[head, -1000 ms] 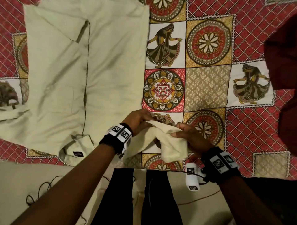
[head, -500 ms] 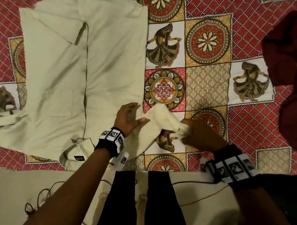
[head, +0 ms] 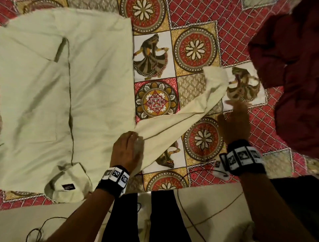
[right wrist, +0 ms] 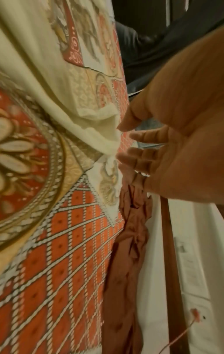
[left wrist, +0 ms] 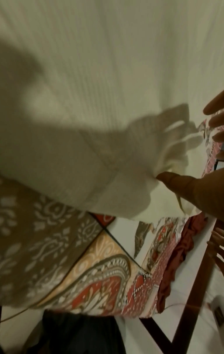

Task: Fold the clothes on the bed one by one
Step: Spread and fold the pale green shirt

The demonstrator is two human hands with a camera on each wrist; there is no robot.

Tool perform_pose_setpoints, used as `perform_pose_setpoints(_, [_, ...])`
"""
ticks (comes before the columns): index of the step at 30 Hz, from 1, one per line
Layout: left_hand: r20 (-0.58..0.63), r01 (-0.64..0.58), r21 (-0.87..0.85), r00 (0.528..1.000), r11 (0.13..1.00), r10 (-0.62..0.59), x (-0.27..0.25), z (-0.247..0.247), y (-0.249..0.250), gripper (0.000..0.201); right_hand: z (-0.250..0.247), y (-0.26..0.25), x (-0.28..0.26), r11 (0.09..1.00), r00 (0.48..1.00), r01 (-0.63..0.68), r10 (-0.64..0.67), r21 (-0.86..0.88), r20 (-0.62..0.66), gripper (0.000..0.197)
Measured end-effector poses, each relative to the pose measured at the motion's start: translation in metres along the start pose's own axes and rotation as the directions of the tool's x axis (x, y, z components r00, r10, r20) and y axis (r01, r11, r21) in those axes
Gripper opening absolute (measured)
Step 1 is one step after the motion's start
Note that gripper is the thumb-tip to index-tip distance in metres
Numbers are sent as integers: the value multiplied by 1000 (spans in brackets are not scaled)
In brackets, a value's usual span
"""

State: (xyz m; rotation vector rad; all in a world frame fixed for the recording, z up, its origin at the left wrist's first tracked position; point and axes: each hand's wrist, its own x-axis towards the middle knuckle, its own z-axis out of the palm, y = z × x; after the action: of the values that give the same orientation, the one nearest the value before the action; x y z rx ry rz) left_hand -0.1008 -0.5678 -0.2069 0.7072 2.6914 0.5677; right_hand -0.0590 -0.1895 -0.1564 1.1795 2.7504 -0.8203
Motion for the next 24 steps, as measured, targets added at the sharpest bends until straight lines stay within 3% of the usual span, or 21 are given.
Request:
perform_pose_setpoints(3, [56, -109, 50, 993, 993, 106, -2, 13, 8, 48, 36, 18, -25, 966, 951, -245, 223, 79, 214, 17])
perform_pose_setpoints(4, [85, -131, 50, 988, 990, 126, -2, 18, 7, 44, 46, 25, -29, 919, 902, -369, 318, 140, 292, 13])
perform_pose_setpoints(6, [131, -131, 42, 983, 990, 125, 1, 26, 8, 46, 60, 32, -31, 739, 805, -580, 458, 342, 376, 16])
perform_pose_setpoints(7, [143, -111, 44, 984, 993, 104, 4, 28, 9, 52, 65, 39, -23, 691, 802, -596, 488, 408, 345, 21])
perform_pose_setpoints(8, [155, -86, 48, 985, 995, 78, 8, 30, 10, 60, 68, 41, -10, 689, 835, -548, 481, 474, 265, 30])
perform_pose_setpoints(11, [236, -24, 67, 972, 997, 7, 21, 31, 15, 94, 59, 33, 42, 831, 934, -352, 339, 430, 109, 61])
perform_pose_setpoints(13, [294, -14, 107, 956, 994, -19, 28, 30, 17, 108, 48, 20, 73, 895, 940, -336, 296, 294, 171, 60])
perform_pose_setpoints(15, [333, 3, 159, 941, 987, -56, 31, 30, 18, 117, 41, 7, 90, 884, 906, -386, 311, 264, 286, 52])
perform_pose_setpoints(17, [356, 31, 171, 930, 985, -90, 33, 29, 20, 123, 42, 1, 101, 806, 904, -393, 250, 444, 346, 35])
perform_pose_setpoints(19, [401, 52, 170, 909, 984, -117, 33, 28, 23, 129, 42, -6, 101, 650, 878, -444, 177, 617, 445, 20])
perform_pose_setpoints(22, [420, 27, 181, 902, 983, -102, 34, 25, 25, 136, 24, -20, 96, 351, 890, -451, 108, 821, 443, 32])
perform_pose_setpoints(24, [417, -24, 171, 907, 985, -50, 33, 25, 23, 136, 15, -14, 93, 297, 914, -401, 74, 867, 398, 38])
